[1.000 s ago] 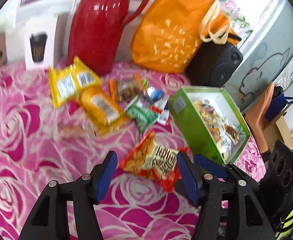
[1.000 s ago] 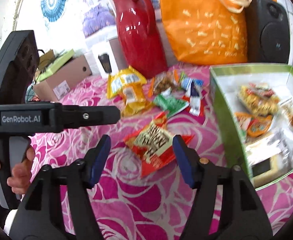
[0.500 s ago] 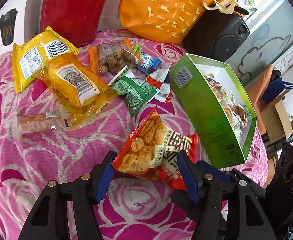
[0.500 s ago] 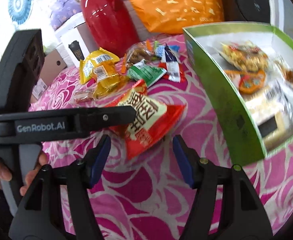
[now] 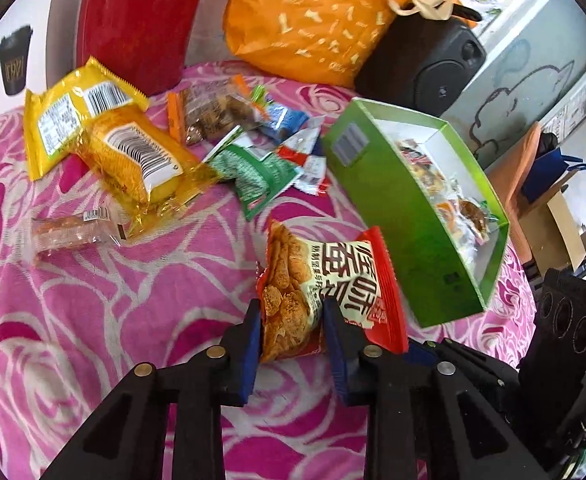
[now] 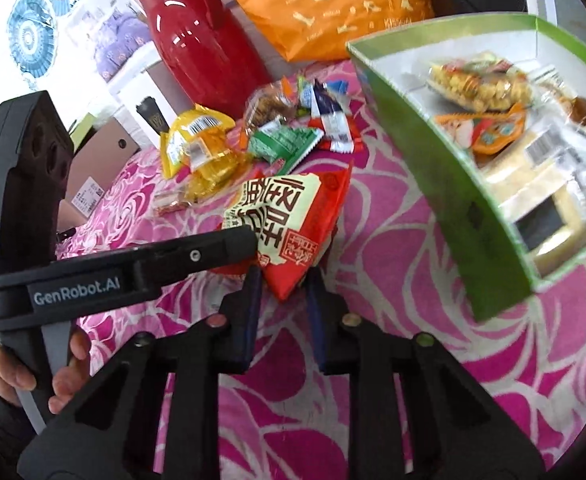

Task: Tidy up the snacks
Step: 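Carry the red chip bag with the left tool over the green box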

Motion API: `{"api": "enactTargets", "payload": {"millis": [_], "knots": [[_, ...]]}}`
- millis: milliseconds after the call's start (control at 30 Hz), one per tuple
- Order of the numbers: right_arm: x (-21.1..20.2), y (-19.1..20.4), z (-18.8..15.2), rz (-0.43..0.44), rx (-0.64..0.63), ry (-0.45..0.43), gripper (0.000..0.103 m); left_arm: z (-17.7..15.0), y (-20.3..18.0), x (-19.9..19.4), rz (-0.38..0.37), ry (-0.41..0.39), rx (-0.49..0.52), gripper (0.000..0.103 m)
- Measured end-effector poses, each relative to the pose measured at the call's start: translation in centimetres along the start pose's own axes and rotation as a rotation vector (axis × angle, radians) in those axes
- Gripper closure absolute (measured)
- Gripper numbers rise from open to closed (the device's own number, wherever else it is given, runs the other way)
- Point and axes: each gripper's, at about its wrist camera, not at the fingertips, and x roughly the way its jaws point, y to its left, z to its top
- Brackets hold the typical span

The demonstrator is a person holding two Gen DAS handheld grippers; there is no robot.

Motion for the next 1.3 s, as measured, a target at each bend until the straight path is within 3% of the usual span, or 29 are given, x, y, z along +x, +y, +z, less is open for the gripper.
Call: {"api": "enactTargets", "payload": {"millis": [300,500,933,1300], "knots": [[-6.2,0.6,0.8,-0.008,-0.029,-0.157,0.079,0.5,-5.0,-4.9,-0.004,-0.112,0.093,0.074],[-9.2,-2.5,2.0,-0.034,0.022,-0.227,0.079,2.3,-8.8,-4.4,-0.038,-0.122,0.152,0.074],[-11.4,-12.5,5.1,-0.136,0.146,-0.299,0.079,7.9,-18.1,3.6,-0.116,-0.036,0.283,0.074],[-9.5,-18.4,7.5,-0.208,0.178,-0.266,0.079,10.5,-20.9,10.0,-0.126,0.033,0.288,0.074]]}}
